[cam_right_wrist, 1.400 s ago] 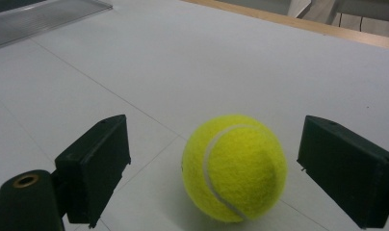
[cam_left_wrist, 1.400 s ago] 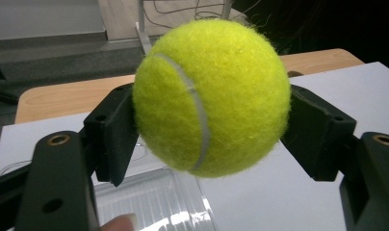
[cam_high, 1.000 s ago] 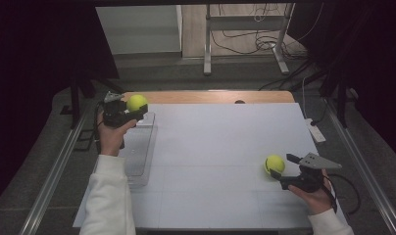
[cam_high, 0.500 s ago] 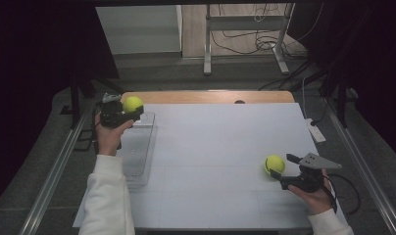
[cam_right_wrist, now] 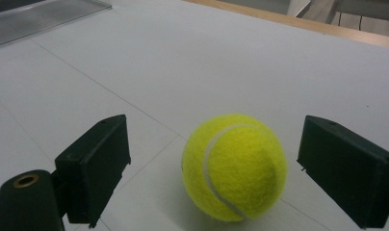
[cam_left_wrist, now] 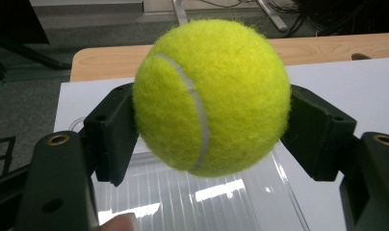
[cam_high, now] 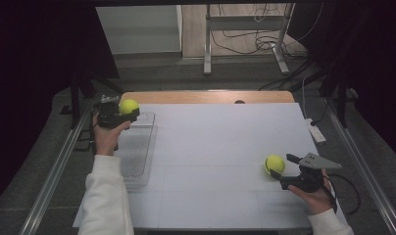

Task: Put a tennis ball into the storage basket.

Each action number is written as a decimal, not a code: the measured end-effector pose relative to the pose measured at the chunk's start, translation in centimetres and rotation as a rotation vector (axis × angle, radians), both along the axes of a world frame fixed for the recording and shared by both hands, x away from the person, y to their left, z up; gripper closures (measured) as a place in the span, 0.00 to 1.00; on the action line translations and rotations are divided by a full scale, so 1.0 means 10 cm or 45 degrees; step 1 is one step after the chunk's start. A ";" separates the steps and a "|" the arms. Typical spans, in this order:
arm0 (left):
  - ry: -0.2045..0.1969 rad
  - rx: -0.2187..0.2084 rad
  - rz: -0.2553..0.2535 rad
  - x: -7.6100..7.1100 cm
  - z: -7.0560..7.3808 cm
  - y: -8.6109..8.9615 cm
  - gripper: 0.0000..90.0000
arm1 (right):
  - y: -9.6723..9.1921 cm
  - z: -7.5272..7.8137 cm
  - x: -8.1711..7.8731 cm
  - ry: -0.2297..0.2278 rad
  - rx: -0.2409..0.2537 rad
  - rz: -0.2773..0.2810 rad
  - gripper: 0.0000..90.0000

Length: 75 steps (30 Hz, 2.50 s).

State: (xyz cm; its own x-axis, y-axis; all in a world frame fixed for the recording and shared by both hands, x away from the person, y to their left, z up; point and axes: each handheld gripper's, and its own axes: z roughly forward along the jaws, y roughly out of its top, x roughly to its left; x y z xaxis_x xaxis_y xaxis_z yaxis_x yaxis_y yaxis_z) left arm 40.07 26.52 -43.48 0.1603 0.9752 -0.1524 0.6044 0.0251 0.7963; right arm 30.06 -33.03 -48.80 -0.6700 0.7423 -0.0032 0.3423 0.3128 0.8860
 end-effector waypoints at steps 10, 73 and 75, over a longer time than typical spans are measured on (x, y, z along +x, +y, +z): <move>0.059 0.013 0.045 0.03 -0.08 0.08 0.30 | 0.00 0.00 0.00 -0.001 -0.001 0.000 0.13; 0.213 0.122 0.091 0.13 -0.33 0.12 0.14 | -0.01 0.01 -0.01 -0.009 -0.002 -0.008 0.13; 0.205 0.111 0.081 0.13 -0.32 0.11 0.12 | -0.01 0.01 0.00 -0.009 0.002 -0.006 0.13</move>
